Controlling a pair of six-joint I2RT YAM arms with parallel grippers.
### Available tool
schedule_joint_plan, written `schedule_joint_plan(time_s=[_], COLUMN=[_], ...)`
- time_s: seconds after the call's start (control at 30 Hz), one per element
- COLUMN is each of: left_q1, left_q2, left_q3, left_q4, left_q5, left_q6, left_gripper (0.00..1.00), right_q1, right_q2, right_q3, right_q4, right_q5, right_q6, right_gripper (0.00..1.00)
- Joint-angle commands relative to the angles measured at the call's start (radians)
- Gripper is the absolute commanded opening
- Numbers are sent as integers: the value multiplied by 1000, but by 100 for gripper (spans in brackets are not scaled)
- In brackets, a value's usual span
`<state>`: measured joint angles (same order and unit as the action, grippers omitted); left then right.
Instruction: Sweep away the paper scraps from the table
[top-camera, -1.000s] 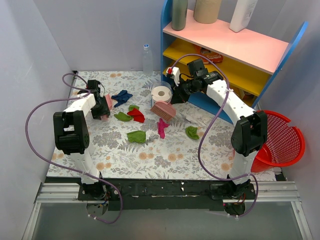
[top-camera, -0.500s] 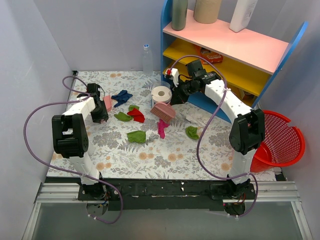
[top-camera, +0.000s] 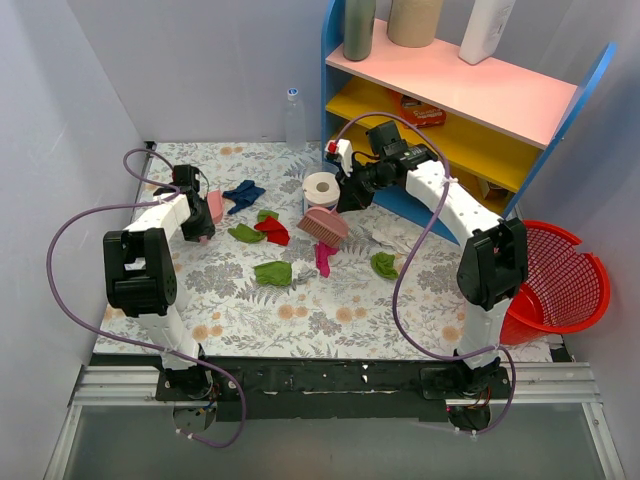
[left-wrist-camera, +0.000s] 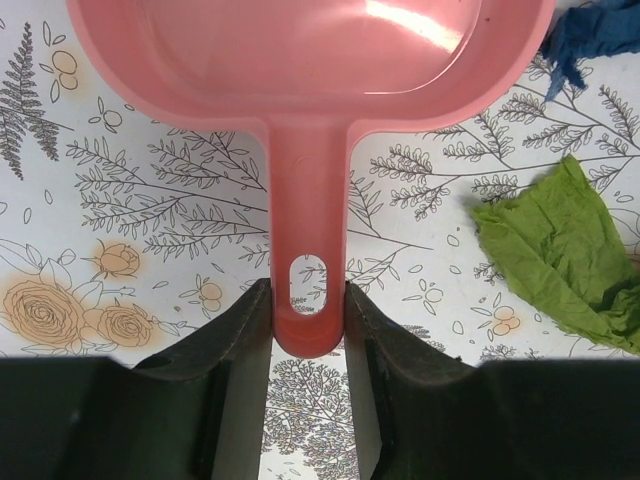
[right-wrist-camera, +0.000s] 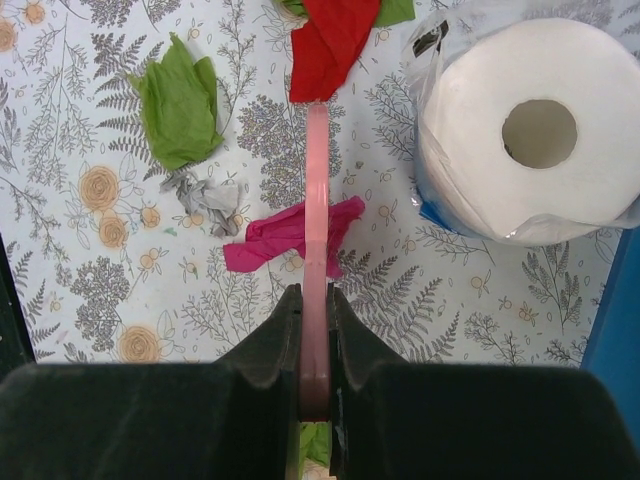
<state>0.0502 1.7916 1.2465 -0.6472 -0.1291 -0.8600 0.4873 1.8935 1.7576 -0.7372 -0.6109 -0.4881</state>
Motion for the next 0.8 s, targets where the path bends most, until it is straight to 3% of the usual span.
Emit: schedule_joint_plan(time_s=[0.0,0.13,0.23,0.33,0.43,0.67,0.73,0.77], left_q1=[-1,-3,-1,-1,-7,-142,-164,-167], left_q2=[-23,-57,-101,-150,-190,-349,-376,-400], left_q3=[14,22,43,86,103,61,51,48], left_q4=[20,-6,-26,-42,-60,-104,-168,-204], left_q5=[-17,3,-6,0,42,256,406,451], left_q6=[15,15,13,32,41,117,208,267], left_gripper=[25,15,14,0,0,0,0,0], right_q1=[7,7,7,7,7,5,5,4], right_q2=[-42,-59,-83,-134,-197,-345,-382,-419], right_q3=[8,-3,-10,-50,-118,-208,-248,-254], right_q4=[5,9,12,13,18,22,54,77], right_q5=[-3,14,20,31,57,94,147,192], right_q6=[-26,-29,-10,6,13,3,20,113], right_gripper=[1,1,1,1,1,1,1,1])
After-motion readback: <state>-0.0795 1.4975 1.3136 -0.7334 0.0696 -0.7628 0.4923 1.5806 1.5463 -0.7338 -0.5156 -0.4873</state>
